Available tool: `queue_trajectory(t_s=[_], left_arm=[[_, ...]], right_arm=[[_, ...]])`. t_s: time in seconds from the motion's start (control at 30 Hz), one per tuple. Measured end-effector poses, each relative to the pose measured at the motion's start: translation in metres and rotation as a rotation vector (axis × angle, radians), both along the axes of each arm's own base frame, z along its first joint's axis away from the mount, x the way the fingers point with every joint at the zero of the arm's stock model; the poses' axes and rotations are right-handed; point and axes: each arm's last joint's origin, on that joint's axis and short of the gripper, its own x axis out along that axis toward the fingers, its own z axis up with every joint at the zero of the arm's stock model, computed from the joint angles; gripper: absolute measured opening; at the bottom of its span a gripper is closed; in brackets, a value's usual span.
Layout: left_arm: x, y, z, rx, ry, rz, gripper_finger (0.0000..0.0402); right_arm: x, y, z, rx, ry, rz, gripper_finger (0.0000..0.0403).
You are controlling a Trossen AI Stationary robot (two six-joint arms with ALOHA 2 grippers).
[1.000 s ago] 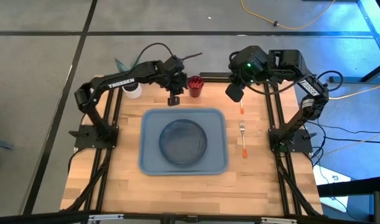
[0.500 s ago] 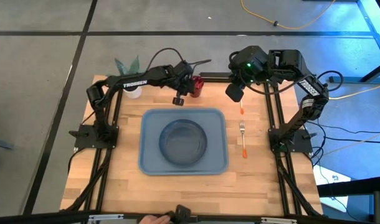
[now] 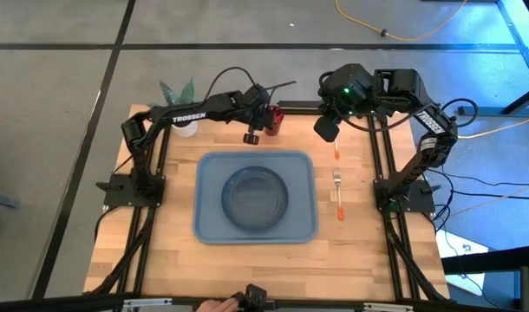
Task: Pick and place plate/cup/fork/spoon on tray
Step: Put the red cup on the blue tray, to the top left of the dark blue plate
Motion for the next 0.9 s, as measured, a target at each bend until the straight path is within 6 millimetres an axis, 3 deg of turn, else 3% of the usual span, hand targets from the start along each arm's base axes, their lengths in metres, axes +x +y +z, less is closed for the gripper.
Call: queue_trajectory(t_s=[0.67, 0.9], left_arm=[[0.002, -0.005, -0.001, -0.052, -0.026, 0.079, 0.0030], [0.004, 0.004, -0.017, -0.008, 0.054, 0.025, 0.0030]], right_arm=[[0.000, 0.000, 0.000, 0.000, 0.000, 0.000, 0.0061], [0.000, 0.000, 0.000, 0.000, 0.000, 0.000, 0.0061]])
